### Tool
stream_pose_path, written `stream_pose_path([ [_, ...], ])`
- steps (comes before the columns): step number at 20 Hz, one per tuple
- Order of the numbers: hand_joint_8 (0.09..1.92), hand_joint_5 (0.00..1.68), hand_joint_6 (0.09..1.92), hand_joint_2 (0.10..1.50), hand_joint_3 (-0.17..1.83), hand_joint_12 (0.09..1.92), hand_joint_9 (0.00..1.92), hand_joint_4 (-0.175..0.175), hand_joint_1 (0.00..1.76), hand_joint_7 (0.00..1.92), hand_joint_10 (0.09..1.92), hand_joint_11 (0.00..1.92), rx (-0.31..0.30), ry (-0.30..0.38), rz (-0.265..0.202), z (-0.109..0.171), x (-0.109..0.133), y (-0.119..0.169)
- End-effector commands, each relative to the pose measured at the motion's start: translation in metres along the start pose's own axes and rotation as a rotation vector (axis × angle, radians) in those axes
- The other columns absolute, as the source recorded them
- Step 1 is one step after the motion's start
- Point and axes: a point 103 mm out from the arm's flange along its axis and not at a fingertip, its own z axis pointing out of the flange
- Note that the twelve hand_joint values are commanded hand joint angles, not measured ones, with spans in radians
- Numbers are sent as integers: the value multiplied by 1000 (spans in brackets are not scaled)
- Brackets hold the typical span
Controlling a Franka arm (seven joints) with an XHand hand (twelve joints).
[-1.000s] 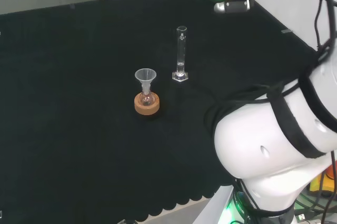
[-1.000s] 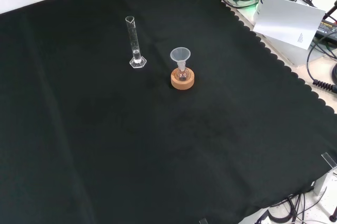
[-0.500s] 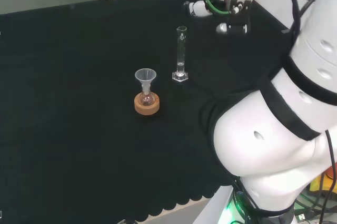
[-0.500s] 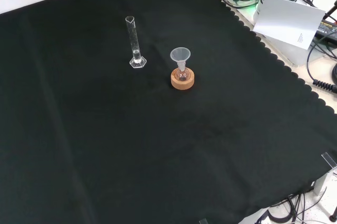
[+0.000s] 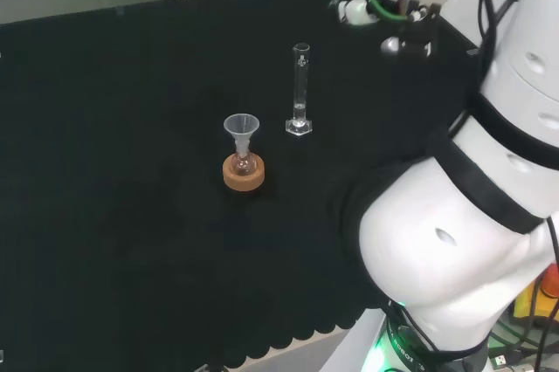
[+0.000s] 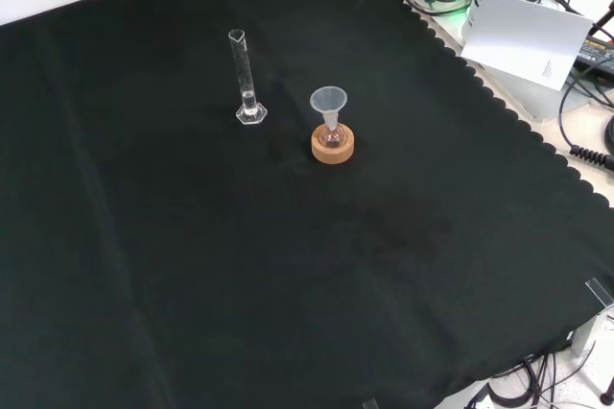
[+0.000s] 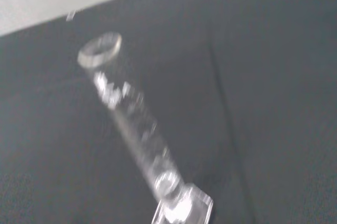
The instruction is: Pick up the graduated cylinder.
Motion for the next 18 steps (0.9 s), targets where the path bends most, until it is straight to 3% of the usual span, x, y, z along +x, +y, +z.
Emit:
stream_pose_path([
  [1,638,274,87,1121,-123,1363,364,-31,556,127,672,182,105,243,-165,103,-18,12],
  [5,634,273,87,1120,-131,1359,375,-28,568,133,666,195,122,248,-161,113,-21,8],
  [10,640,312,87,1122,-153,1351,441,-31,611,209,651,213,85,302,-155,117,-27,2],
  [14,651,382,87,1101,-174,1346,525,-36,738,323,625,242,93,371,-185,123,-31,-3],
  [18,630,406,87,1080,-175,1341,516,-38,821,281,605,269,79,435,-227,130,-33,-6],
])
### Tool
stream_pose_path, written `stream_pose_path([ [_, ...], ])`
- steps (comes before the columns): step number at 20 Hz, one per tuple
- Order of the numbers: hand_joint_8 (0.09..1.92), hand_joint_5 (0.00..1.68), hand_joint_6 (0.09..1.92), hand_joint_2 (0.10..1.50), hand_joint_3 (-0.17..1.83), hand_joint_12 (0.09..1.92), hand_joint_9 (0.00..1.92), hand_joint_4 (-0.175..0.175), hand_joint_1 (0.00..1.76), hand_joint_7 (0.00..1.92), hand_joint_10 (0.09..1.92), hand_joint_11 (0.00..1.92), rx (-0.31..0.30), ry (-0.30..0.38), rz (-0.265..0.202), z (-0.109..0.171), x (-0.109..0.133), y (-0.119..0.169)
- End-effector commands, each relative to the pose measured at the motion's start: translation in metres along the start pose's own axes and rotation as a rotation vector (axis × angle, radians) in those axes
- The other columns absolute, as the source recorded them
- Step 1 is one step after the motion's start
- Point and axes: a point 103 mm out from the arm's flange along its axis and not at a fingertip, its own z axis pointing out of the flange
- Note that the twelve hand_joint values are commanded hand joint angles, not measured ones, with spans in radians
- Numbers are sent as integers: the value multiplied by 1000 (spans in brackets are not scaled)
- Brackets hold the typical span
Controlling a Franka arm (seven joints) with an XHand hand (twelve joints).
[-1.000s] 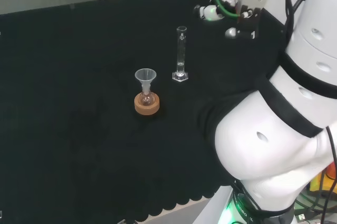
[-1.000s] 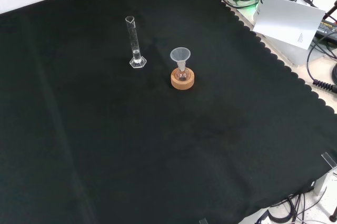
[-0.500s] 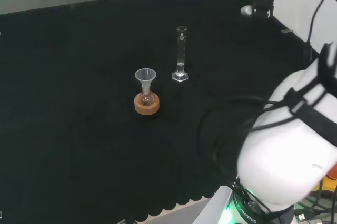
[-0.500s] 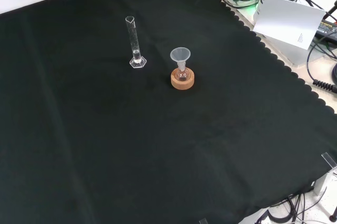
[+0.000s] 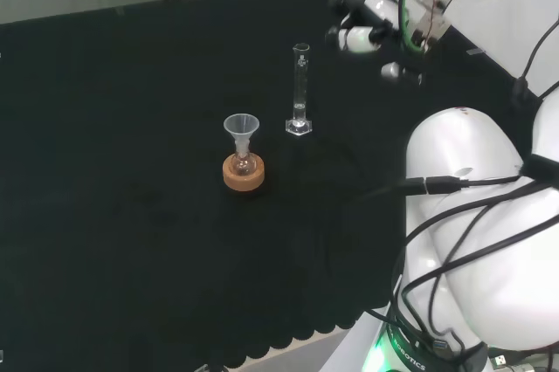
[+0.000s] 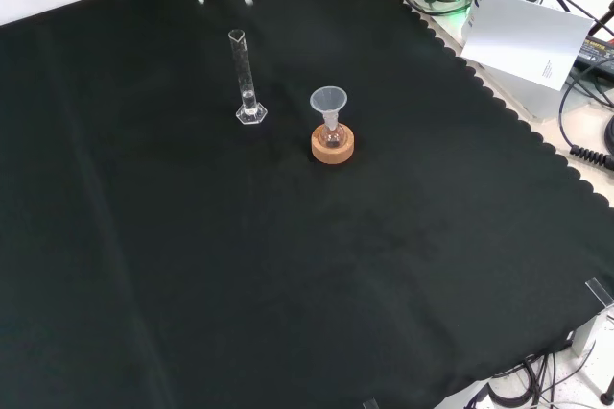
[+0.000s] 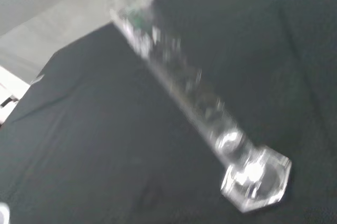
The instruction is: Pick up the graduated cylinder.
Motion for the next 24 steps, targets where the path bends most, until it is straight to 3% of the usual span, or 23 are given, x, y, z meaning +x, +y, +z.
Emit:
stream_pose_path([
  [1,627,407,87,1074,-175,1338,508,-38,832,270,601,272,0,158,-98,42,-33,-11],
  [8,635,417,87,1039,-175,1325,507,-39,899,284,600,267,5,206,-157,62,-30,-5],
  [15,633,423,87,1024,-175,1320,502,-41,935,279,597,270,-11,289,-147,100,-32,7],
  [24,647,482,87,1009,-175,1314,547,-40,960,332,602,297,-17,330,-145,124,-34,21],
])
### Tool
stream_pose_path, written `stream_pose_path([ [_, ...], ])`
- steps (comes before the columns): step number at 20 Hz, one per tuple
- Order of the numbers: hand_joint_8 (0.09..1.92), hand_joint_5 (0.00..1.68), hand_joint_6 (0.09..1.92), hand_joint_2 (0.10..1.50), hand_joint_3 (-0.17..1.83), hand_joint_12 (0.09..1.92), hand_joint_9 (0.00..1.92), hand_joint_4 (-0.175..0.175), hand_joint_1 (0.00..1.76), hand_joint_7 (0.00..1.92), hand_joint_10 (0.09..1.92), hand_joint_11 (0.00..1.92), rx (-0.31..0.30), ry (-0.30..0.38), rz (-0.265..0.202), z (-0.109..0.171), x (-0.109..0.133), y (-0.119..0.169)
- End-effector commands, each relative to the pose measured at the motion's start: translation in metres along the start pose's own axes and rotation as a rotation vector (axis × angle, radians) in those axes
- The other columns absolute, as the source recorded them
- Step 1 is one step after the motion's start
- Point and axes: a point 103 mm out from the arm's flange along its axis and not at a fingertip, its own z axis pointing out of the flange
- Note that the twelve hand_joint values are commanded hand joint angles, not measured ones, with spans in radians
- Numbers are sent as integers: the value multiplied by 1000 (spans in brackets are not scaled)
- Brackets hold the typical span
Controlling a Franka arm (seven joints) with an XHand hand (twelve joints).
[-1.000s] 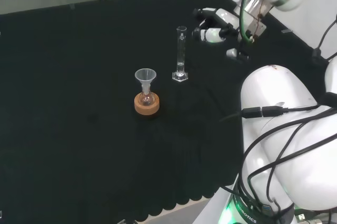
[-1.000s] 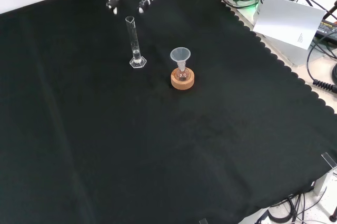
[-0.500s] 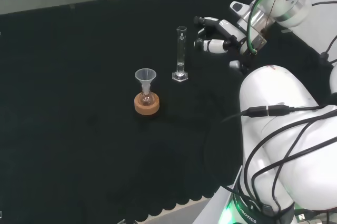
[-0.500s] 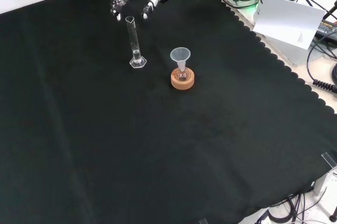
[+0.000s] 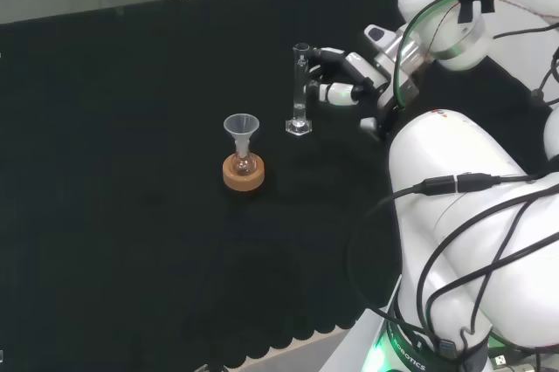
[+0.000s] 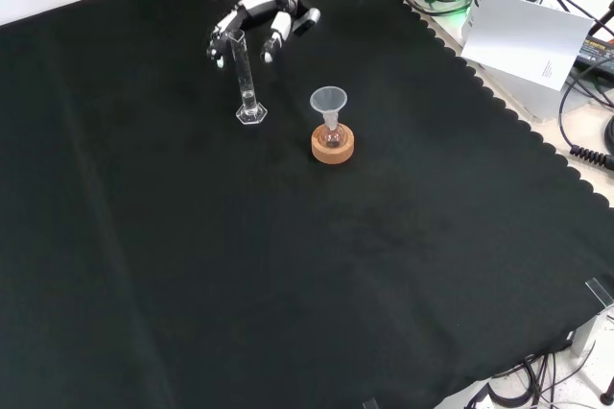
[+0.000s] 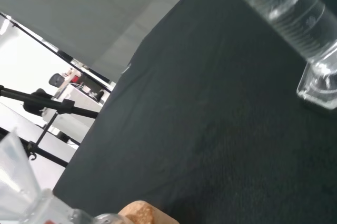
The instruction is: Pick up the graduated cylinder.
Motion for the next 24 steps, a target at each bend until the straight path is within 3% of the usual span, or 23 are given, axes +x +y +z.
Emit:
stream_pose_path([
  [1,647,486,87,1008,-175,1313,550,-39,962,336,601,300,-17,25,6,14,-15,9],
  [7,642,509,87,1006,-175,1297,570,-37,966,356,592,328,-23,65,6,22,-18,14],
  [24,639,609,129,1014,-175,1158,729,-38,1017,440,505,566,-41,179,-52,32,-9,22],
])
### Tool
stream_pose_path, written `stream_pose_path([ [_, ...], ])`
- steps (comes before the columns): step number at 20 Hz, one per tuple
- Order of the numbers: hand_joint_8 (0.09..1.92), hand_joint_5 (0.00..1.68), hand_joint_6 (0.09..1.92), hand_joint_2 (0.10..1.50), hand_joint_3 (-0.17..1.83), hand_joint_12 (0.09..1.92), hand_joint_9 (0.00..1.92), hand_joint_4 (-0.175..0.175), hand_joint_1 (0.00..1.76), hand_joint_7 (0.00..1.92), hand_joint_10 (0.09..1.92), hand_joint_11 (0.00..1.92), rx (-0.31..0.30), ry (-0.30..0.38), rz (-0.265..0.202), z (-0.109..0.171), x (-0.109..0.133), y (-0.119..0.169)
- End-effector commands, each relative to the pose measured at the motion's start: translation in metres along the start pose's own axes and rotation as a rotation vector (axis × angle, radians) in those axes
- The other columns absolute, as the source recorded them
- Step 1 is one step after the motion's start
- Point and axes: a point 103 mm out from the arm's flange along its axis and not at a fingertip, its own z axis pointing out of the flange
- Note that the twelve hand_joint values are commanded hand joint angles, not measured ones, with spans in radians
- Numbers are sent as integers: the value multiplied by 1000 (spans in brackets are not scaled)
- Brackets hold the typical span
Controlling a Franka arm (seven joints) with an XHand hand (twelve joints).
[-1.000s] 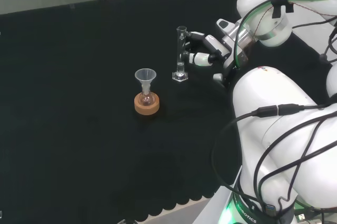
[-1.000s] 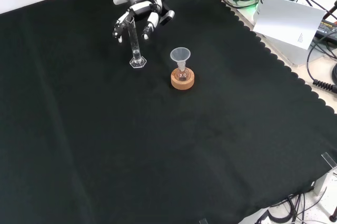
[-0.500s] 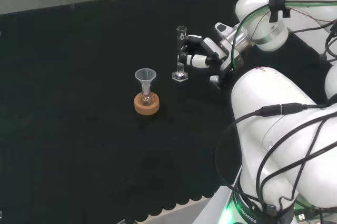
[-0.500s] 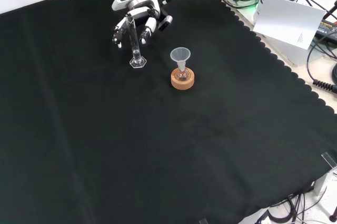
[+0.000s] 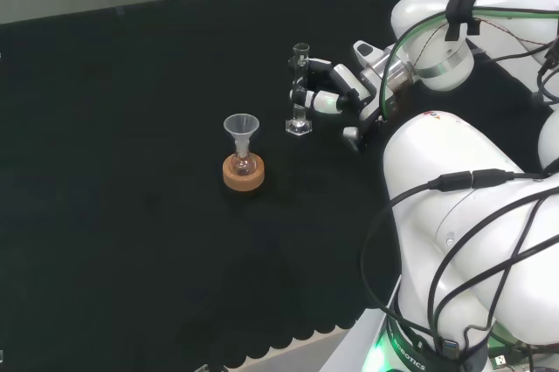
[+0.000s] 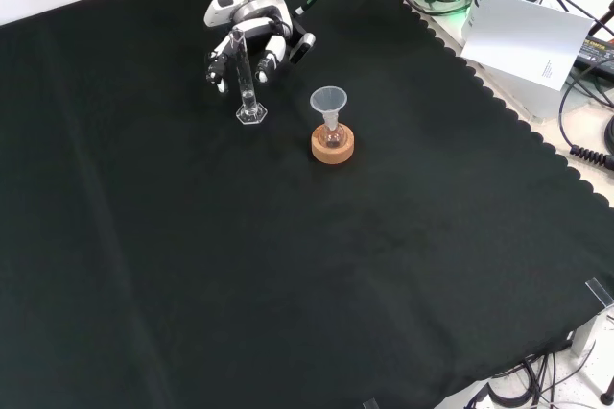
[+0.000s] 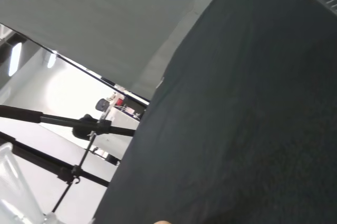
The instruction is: Pick up the graduated cylinder.
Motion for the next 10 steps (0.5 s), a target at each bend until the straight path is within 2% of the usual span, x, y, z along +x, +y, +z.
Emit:
stream_pose_path([
  [1,640,627,145,1017,-175,1147,746,-38,1022,450,497,587,0,14,-11,2,2,1],
  [5,629,730,309,1045,-175,1063,876,-29,1072,549,413,728,5,13,-2,2,2,1],
  [10,620,762,493,1083,-175,1001,986,-18,1137,622,319,844,-7,11,6,2,1,2],
])
